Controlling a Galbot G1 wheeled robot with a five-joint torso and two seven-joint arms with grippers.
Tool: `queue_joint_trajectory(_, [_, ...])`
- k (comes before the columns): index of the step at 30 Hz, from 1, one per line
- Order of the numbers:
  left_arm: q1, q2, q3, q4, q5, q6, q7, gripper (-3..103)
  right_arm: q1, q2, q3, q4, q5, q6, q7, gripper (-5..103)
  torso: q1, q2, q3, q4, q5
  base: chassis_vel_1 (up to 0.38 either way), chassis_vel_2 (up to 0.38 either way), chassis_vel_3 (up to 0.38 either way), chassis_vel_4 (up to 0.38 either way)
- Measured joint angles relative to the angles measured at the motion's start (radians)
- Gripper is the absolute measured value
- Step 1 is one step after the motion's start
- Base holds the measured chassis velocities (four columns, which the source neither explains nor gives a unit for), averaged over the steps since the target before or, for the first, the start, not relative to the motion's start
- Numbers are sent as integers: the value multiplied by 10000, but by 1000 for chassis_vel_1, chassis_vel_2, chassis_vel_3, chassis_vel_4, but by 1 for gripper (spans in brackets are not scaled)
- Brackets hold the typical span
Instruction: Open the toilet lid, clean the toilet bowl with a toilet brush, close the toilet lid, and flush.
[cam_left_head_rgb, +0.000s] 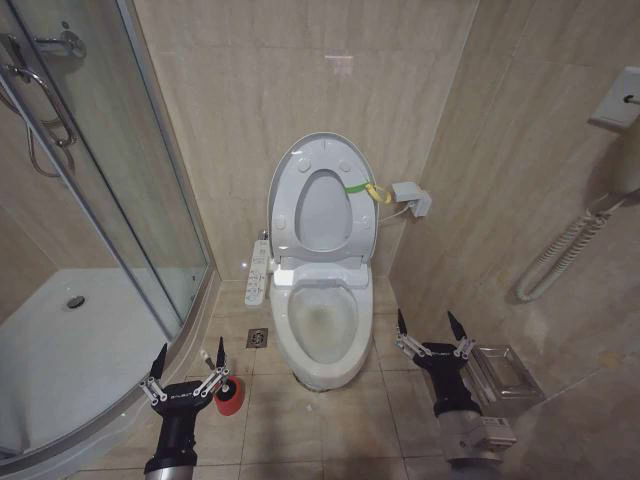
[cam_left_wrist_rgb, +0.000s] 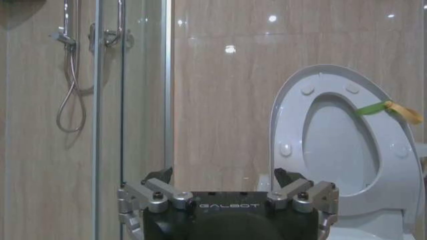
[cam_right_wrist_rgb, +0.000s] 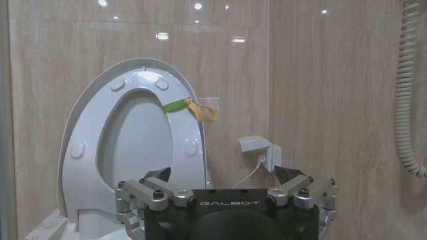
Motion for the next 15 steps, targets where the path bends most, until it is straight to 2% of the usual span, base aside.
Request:
queue_joint_trajectory(6, [-34, 85, 8, 36, -5, 90, -69, 99, 0, 0, 0, 0, 0, 0, 0, 100, 0, 0, 0, 0, 0, 0, 0, 0, 0])
queue_joint_trajectory(15, [-11, 243, 9, 161, 29, -132, -23, 100, 0, 0, 0, 0, 0, 0, 0, 100, 0, 0, 0, 0, 0, 0, 0, 0, 0])
